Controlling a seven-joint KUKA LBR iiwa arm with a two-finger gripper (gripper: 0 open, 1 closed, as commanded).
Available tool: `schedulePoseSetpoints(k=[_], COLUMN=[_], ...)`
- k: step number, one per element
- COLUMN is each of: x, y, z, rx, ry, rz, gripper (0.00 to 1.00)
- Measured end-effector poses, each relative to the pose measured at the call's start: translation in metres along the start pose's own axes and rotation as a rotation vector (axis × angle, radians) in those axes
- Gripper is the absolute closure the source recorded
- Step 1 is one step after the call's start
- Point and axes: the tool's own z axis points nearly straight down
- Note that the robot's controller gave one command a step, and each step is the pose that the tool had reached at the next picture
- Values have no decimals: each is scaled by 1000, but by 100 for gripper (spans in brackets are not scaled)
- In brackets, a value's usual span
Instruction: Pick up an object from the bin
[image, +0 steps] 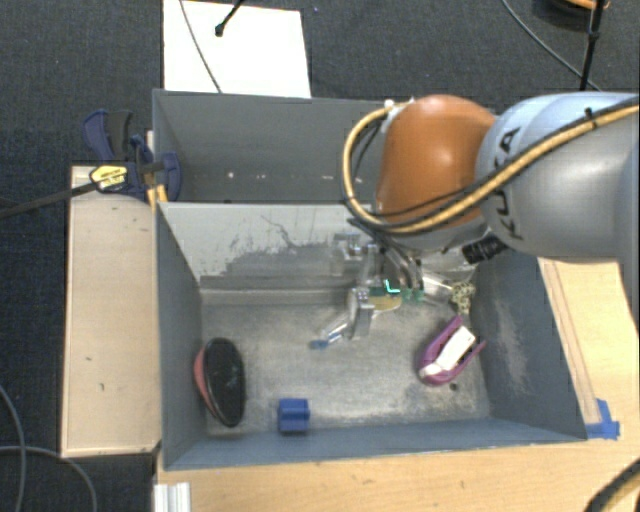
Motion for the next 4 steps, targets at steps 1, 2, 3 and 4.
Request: schedulePoseSetpoints(k=[1, 2, 3, 4], x=[63, 39, 64, 91], y=[65, 93, 165, 150], z=[92, 117, 116, 117], rx=[0, 1, 3, 1], ry=[-2, -12, -12, -18], rz=[-284, -577, -625, -621], gripper=[0, 0, 0, 0])
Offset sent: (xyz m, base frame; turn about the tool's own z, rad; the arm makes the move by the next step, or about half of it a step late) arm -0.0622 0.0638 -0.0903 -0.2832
